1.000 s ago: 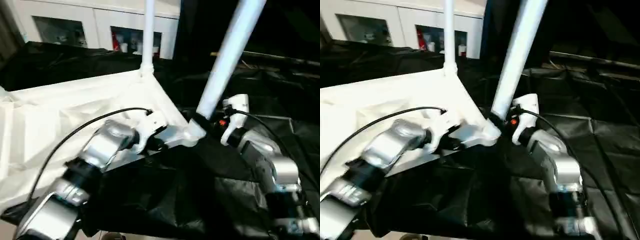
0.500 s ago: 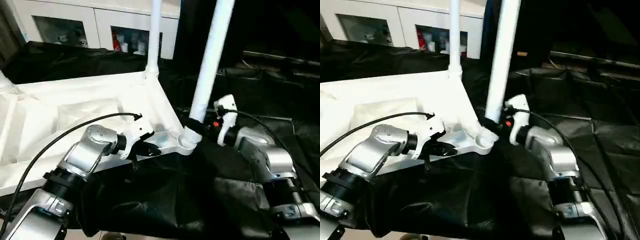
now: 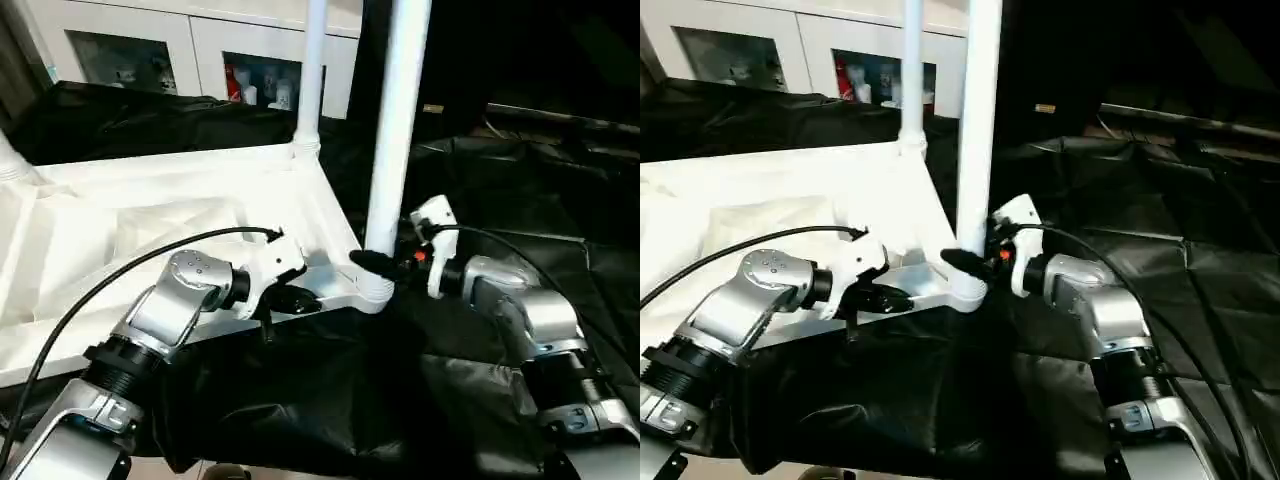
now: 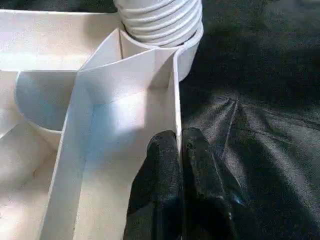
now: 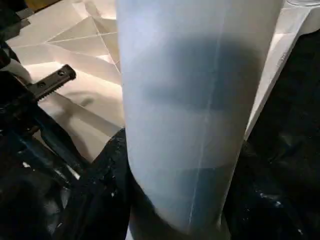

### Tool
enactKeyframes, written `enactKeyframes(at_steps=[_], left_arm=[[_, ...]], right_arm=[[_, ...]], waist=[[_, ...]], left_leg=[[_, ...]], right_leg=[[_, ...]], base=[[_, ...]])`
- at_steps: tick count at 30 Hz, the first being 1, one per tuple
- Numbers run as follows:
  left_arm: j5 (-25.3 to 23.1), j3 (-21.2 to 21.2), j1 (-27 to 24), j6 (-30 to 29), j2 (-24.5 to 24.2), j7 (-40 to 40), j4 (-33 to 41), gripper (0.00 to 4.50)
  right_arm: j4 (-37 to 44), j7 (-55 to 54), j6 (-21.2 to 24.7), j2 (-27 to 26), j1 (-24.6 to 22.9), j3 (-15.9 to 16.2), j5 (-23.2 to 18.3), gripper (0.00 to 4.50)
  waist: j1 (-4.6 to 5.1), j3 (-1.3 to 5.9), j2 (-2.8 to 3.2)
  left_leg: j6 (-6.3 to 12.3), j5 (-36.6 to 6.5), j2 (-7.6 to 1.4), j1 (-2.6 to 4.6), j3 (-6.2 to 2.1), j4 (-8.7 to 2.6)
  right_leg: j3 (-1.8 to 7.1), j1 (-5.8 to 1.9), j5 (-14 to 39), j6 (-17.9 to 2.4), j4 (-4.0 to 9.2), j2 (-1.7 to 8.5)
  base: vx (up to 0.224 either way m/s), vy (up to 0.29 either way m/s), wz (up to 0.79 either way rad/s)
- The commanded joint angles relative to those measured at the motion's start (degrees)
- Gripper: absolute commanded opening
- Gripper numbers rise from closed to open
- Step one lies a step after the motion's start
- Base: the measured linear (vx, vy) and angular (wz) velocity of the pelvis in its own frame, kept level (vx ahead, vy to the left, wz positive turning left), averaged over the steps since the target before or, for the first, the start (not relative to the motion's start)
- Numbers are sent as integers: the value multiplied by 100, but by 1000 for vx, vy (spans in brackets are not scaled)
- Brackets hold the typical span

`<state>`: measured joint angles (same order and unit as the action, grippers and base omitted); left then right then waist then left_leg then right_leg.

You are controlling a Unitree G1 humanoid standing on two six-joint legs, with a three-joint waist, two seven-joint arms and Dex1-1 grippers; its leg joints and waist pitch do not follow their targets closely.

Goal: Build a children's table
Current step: Insert table leg to table base

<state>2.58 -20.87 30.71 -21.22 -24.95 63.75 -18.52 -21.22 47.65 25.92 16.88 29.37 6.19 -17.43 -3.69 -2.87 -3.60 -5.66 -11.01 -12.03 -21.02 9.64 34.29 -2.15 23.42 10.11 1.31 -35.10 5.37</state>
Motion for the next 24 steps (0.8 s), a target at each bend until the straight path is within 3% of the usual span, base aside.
enactKeyframes(at_steps=[1, 6, 14, 18, 19, 20, 21, 24], left_arm=[[48, -205, 9, 54, 44, 270, -6, 0], [60, -220, -16, 46, 21, 388, 32, 0], [12, -175, 73, 51, 72, 264, -84, 0], [-10, -147, 96, 36, 71, 192, -130, 0], [-24, -147, 94, 44, 53, 188, -142, 0], [-28, -144, 97, 47, 48, 191, -149, 0], [-31, -140, 100, 49, 44, 193, -154, 0], [-46, -134, 129, 57, 50, 192, -195, 0]], right_arm=[[-268, -157, -228, -23, 109, -51, 127, 193], [-447, -203, -317, -109, 157, -94, 123, 193], [-456, 115, -384, -168, -236, -401, -259, 192], [-591, 82, -654, -279, -592, -652, -429, 191], [-641, 54, -818, -359, -743, -759, -490, 191], [-677, 24, -916, -395, -800, -806, -491, 191], [-710, -8, -996, -423, -838, -843, -487, 191], [-820, -54, -1183, -502, -922, -958, -530, 191]], waist=[[1, 355, 4], [27, 359, -1], [-12, 380, 3], [-50, 376, 33], [-63, 371, 90], [-60, 376, 52], [-72, 374, 89], [-66, 376, 70]], left_leg=[[41, -846, -59, 46, 75, -451], [-32, -1057, -63, 55, 68, -461], [55, -875, -64, 61, 76, -448], [41, -995, -71, 69, 73, -455], [11, -1057, -68, 67, 57, -469], [3, -1104, -72, 71, 70, -462], [-14, -1126, -68, 66, 59, -471], [-32, -1233, -71, 77, 57, -480]], right_leg=[[143, -253, 1048, -1233, 335, 184], [142, -244, 1180, -1206, 354, 179], [137, -262, 709, -1360, 313, 174], [137, -254, 782, -1380, 326, 183], [135, -260, 835, -1372, 323, 184], [139, -246, 822, -1373, 337, 184], [138, -258, 833, -1374, 332, 184], [132, -254, 915, -1381, 344, 175]], base=[[0, 0, 0], [0, 0, 0], [0, 0, 0], [0, 0, 0], [0, 0, 0], [0, 0, 0], [0, 0, 0], [0, 0, 0]])
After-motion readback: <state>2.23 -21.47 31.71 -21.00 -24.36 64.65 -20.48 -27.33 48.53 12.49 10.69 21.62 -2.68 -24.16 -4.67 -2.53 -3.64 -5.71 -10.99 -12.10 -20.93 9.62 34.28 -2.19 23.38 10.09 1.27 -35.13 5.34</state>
